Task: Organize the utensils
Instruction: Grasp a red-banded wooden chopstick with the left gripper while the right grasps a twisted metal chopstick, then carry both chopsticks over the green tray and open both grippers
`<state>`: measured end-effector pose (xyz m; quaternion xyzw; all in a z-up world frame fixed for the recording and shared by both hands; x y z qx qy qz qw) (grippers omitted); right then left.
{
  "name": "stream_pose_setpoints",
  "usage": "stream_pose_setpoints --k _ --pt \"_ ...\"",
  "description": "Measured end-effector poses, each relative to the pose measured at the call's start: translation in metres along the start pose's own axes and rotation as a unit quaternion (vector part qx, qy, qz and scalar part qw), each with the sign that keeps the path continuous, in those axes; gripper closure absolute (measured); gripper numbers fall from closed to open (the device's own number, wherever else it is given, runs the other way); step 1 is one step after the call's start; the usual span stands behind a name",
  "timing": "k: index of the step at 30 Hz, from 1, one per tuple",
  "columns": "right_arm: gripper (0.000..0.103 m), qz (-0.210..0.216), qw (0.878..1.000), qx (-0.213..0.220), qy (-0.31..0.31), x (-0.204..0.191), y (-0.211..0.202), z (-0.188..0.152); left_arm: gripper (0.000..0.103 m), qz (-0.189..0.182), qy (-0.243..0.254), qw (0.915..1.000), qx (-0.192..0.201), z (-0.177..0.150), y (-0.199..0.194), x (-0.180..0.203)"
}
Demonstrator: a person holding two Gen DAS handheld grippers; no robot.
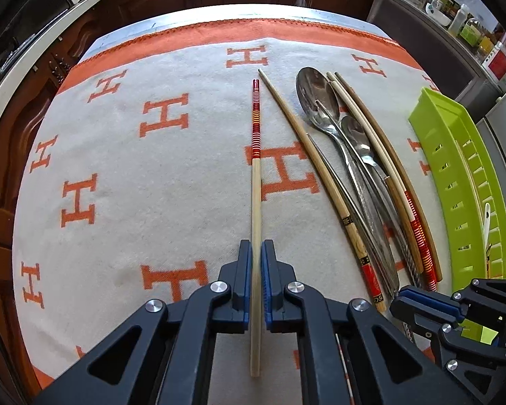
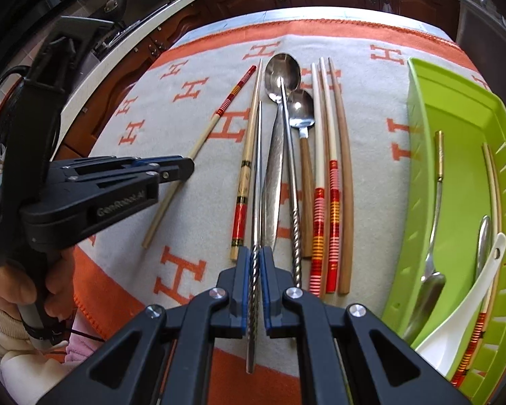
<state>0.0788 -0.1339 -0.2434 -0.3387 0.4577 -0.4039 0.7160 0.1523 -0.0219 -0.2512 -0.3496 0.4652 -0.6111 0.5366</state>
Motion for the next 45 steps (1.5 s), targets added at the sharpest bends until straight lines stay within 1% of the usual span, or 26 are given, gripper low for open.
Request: stream_pose_setpoints --k 3,8,12,16,17,20,25,29,30,32,34,38,40,41,42,43,45 --pt "0.096 0.001 1.0 -0.003 -0.002 -0.002 0.002 -0.002 0.099 -0.002 -0.001 1.0 -0.002 -0.004 0.0 -0.005" --pt "0.096 -0.012 1.0 -0.004 -0.014 -0.005 0.005 0.004 0.099 -0.005 -0.004 1.0 -0.003 -0.005 -0.001 -0.006" --pt "0.096 -0.041 0.998 -0.005 -0.045 -0.011 0.009 0.007 0.099 0.0 0.002 1.0 0.001 -0.006 -0.002 -0.006" --pt "0.095 -0.077 0.993 -0.007 -0.087 -0.019 0.011 0.002 0.099 0.001 0.007 1.0 0.004 -0.006 -0.002 -0.006" --pt "0.095 -0.079 0.993 -0.009 -0.092 -0.02 0.01 0.001 0.099 0.001 0.007 1.0 0.004 -0.005 -0.001 -0.005" --pt "0.095 -0.074 0.993 -0.014 -0.086 -0.02 0.007 -0.007 0.098 -0.001 0.006 1.0 0.004 -0.005 -0.001 -0.006" --pt "0.095 -0.056 0.997 -0.015 -0.054 -0.013 0.003 -0.009 0.098 0.0 0.004 1.0 0.005 -0.005 -0.001 -0.006" --pt "0.094 -0.058 0.997 -0.013 -0.051 -0.013 0.003 -0.01 0.097 0.0 0.004 1.0 0.007 -0.004 0.0 -0.006" --pt "0.093 -0.06 0.997 -0.013 -0.054 -0.015 0.004 -0.01 0.097 -0.001 0.003 1.0 0.007 -0.004 0.0 -0.006" --pt "0.085 -0.059 0.996 -0.012 -0.06 -0.018 0.005 -0.01 0.097 -0.002 0.002 1.0 0.008 -0.004 0.0 -0.006" --pt "0.08 -0.062 0.996 -0.009 -0.067 -0.021 0.006 -0.009 0.097 -0.002 0.002 1.0 0.009 -0.004 0.0 -0.006" --pt "0.079 -0.081 0.993 0.001 -0.084 -0.023 0.009 -0.007 0.097 0.0 0.006 0.9999 0.014 -0.004 -0.001 -0.005" --pt "0.079 -0.087 0.992 0.003 -0.09 -0.024 0.009 -0.007 0.097 0.0 0.006 0.9998 0.017 -0.004 -0.001 -0.005" --pt "0.083 -0.095 0.991 0.005 -0.095 -0.024 0.009 -0.007 0.097 -0.001 0.006 0.9998 0.018 -0.004 -0.001 -0.005" --pt "0.094 -0.104 0.99 0.008 -0.098 -0.022 0.008 -0.007 0.097 -0.003 0.003 0.9998 0.019 -0.004 -0.002 -0.005" --pt "0.096 -0.101 0.99 0.008 -0.095 -0.021 0.008 -0.006 0.099 -0.006 -0.002 0.9998 0.02 -0.005 -0.002 -0.006" --pt "0.097 -0.084 0.994 0.008 -0.069 -0.017 0.006 -0.006 0.1 -0.018 -0.018 0.9995 0.022 -0.006 -0.002 -0.009"
Point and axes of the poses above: each gripper's, at about its wrist camera, not at the fingertips, and y roughly the way its jaws point, x to its right, z to its top, the point moved 10 cm from there along y, roughly the way its jaws point, and after that the axes turned 7 degrees about z, right-handed, at the moved point
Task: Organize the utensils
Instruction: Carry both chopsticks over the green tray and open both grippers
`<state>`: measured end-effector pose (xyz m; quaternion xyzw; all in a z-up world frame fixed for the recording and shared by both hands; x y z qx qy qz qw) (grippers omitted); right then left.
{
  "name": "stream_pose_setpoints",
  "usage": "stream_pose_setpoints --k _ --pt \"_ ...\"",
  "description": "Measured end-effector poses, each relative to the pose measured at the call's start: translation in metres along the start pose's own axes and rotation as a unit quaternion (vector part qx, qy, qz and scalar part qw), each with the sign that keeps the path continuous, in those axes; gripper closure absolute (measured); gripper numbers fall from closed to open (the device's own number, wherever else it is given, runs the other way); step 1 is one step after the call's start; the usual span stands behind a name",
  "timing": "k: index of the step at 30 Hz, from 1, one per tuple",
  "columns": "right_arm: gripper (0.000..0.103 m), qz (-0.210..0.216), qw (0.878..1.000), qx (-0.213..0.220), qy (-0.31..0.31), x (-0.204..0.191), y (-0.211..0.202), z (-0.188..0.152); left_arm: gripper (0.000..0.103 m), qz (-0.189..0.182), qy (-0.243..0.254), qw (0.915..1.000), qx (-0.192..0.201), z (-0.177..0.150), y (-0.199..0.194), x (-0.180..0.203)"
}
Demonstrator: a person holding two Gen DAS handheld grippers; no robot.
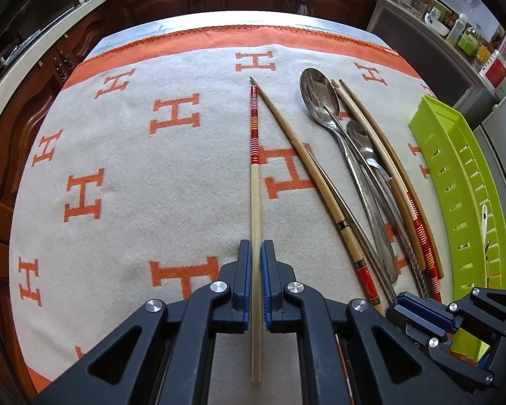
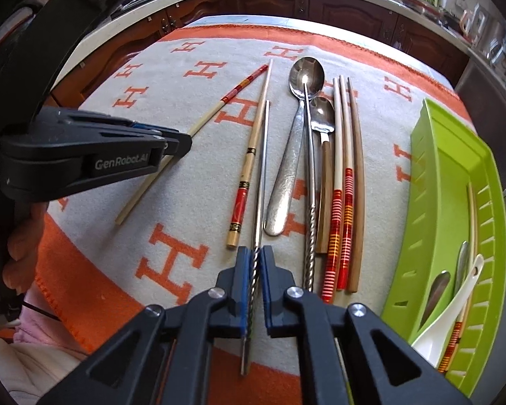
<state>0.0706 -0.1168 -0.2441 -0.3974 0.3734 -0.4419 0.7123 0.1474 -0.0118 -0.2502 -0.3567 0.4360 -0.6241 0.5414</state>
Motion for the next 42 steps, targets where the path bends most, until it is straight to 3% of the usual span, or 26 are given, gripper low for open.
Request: stream_pose_setpoints --k 7,13,16,20,24,31,33,35,37,42 --pt "0.098 0.078 0.993 0.042 0.083 0.013 -0.035 -0.002 0.1 -0.072 -0.059 0.9956 -0.014 -0.009 -0.018 -0.001" --pt "0.098 0.115 0.978 0.109 0.137 0.034 -0.092 0.001 0.1 -0.125 -0.05 0.9908 0.016 0.003 -0.062 0.028" --pt "0.098 0.099 0.972 0.142 0.159 0.056 -0.121 0.0 0.1 -0.156 -0.027 0.9872 0.019 0.011 -0.081 0.059" --pt "0.098 0.041 0.967 0.164 0.191 0.098 -0.142 -0.009 0.1 -0.19 0.018 0.9815 0.008 0.02 -0.092 0.114" --pt "0.097 -0.003 0.96 0.152 0.234 0.132 -0.137 -0.03 0.1 -0.209 0.068 0.9756 -0.011 0.018 -0.092 0.174" --pt "0.097 -0.026 0.955 0.127 0.267 0.158 -0.122 -0.055 0.099 -0.22 0.102 0.9679 -0.066 0.004 -0.071 0.239" --pt "0.096 -0.031 0.954 0.123 0.271 0.161 -0.12 -0.057 0.091 -0.209 0.107 0.9695 -0.07 0.001 -0.064 0.244" --pt "0.096 -0.035 0.953 0.122 0.273 0.163 -0.12 -0.058 0.069 -0.206 0.109 0.9695 -0.075 -0.001 -0.061 0.245" --pt "0.096 -0.033 0.954 0.124 0.27 0.162 -0.121 -0.058 0.058 -0.202 0.109 0.9708 -0.07 -0.003 -0.065 0.241" --pt "0.095 -0.024 0.959 0.12 0.257 0.155 -0.119 -0.054 0.056 -0.191 0.111 0.9742 -0.048 -0.009 -0.08 0.218"
Point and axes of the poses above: each gripper's, at about its wrist camera, not at the fingertips, and y roughly the way its jaws point, x to its right, z to its top, the point moved 10 cm from there along y, roughly the way its jaws point, and after that the axes turned 7 degrees about z, right-handed, at the moved point
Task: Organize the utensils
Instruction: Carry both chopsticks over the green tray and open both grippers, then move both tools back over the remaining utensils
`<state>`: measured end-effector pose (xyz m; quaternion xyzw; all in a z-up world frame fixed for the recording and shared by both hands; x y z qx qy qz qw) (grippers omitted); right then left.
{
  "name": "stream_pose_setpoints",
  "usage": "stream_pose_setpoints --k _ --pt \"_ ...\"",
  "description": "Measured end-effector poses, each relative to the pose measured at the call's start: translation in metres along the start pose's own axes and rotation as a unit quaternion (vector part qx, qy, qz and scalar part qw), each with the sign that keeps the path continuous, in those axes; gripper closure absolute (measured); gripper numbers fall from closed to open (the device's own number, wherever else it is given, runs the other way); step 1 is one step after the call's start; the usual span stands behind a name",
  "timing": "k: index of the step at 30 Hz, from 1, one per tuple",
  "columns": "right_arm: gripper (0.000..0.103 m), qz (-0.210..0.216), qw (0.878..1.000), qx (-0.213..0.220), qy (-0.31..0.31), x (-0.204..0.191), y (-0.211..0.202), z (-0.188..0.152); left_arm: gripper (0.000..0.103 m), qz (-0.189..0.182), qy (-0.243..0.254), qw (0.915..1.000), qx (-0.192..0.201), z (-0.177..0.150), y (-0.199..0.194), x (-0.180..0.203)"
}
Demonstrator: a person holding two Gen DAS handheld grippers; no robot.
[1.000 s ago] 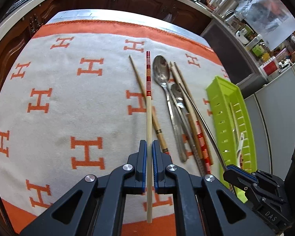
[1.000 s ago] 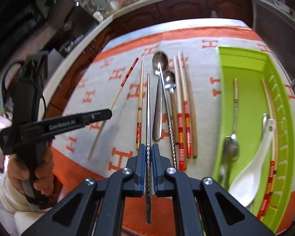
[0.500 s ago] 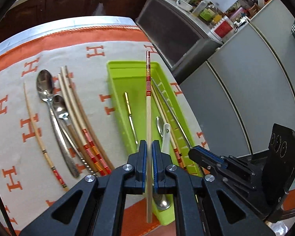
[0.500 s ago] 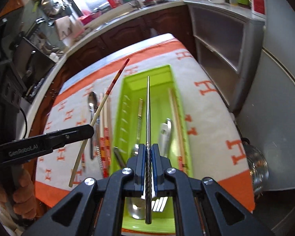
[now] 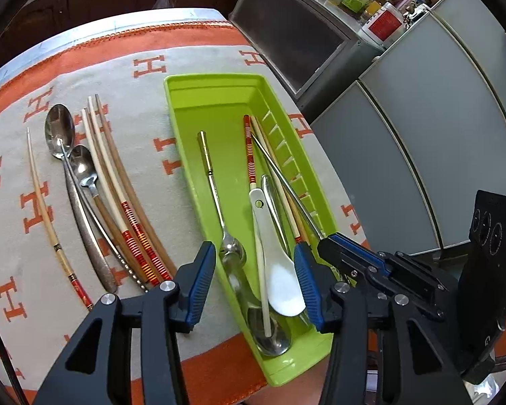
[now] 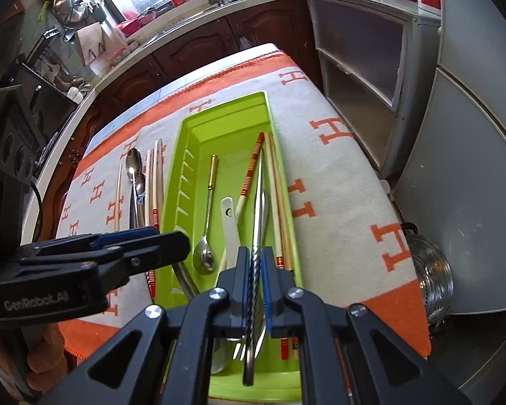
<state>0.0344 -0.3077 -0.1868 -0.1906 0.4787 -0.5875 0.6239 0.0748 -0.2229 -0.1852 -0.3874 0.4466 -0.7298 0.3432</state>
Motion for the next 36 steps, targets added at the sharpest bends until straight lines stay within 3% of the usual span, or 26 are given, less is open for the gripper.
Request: stream_pose_setpoints --k 10,14,25,36 --pt "0.094 0.011 1.0 -0.013 -0.025 -0.022 0.0 -0.006 0.042 0.023 -0.012 0.9982 0.055 -0.007 -0.041 -0.035" --pt "0.09 0.015 0.999 -0.012 -0.03 -0.03 -0.003 -0.007 0.028 0.05 -0.013 0.9954 0.081 -0.005 -0.058 -0.05" --pt "0.09 0.029 0.997 -0.018 -0.069 -0.068 0.0 -0.013 0.027 0.126 -0.039 0.9842 0.118 -0.021 -0.086 -0.107" --pt "0.09 0.044 0.989 -0.023 -0.137 -0.121 0.016 -0.008 0.026 0.162 -0.087 0.9757 0.119 -0.036 -0.089 -0.163"
Point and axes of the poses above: each gripper's, at about its wrist camera, not at the fingertips, and y roughly the way its jaws point, x to its right, z to its top, the point moved 10 cm from there along y, roughly the way its jaws point, and after that the axes turned 7 degrees about z, right-handed, at the moved point
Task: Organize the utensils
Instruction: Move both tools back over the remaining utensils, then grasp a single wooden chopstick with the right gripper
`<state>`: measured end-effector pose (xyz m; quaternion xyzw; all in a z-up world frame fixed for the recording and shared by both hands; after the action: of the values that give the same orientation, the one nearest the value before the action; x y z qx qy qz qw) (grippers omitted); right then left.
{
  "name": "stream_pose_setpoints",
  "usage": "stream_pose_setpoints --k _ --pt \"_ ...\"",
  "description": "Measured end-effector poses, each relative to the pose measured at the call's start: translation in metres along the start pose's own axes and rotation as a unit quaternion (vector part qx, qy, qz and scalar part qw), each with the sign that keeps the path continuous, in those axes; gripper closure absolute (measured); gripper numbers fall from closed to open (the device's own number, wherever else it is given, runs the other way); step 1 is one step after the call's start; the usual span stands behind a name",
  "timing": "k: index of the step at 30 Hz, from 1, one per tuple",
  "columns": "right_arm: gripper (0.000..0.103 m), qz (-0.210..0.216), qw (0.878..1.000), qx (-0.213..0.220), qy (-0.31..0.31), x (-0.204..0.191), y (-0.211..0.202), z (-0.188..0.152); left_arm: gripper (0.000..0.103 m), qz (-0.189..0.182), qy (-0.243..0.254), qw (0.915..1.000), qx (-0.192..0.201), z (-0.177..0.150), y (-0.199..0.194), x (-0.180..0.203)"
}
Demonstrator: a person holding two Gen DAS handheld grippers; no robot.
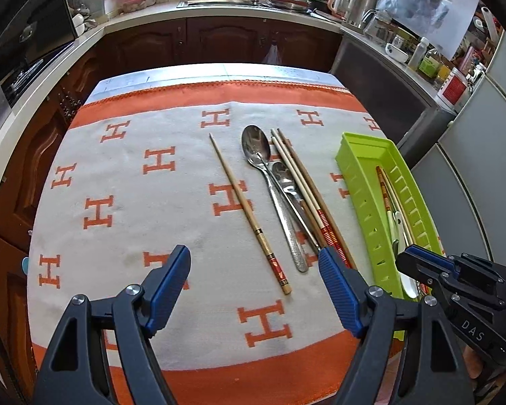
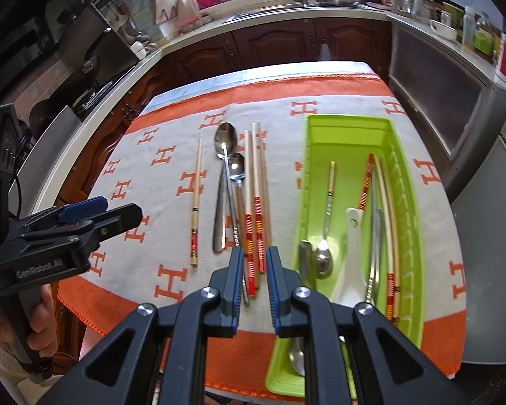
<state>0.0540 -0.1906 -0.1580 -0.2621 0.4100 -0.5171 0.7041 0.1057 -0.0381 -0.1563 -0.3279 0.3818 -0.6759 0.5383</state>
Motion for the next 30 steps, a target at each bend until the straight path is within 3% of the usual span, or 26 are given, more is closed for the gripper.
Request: stream_pose_setpoints --k 10,21,24,30 --pt "0.09 0.012 0.999 -0.027 -0.034 -0.033 0.035 0.014 0.022 0.021 -0.02 0.9996 0.004 0.002 0.015 -0.035" --pt "0.089 0.016 0.996 -0.071 -0.045 -0.043 0.08 0.015 0.022 0.02 -0.038 0.9989 -0.017 -0.004 0.04 -0.059" --pt "0.081 0.018 0.995 -0.083 -0.05 -0.047 0.095 0.015 0.022 0.019 -0.041 0.9987 -0.021 -0.006 0.045 -0.062" --pt "0.078 0.01 0.993 -0.086 -0.076 -0.06 0.125 0.028 0.022 0.024 -0.049 0.9981 -0.029 -0.009 0.051 -0.07"
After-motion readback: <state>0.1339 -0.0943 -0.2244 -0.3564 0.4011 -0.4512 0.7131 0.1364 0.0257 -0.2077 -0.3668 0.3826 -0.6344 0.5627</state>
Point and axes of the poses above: each gripper's, at about its wrist camera, not at the fingertips, and y roughly the way its jaws point, x to its right, z to its top, the point moved 10 cm from there along y, roughly the way its jaws point, and after that the axes turned 7 degrees about z, right-handed, at the moved point
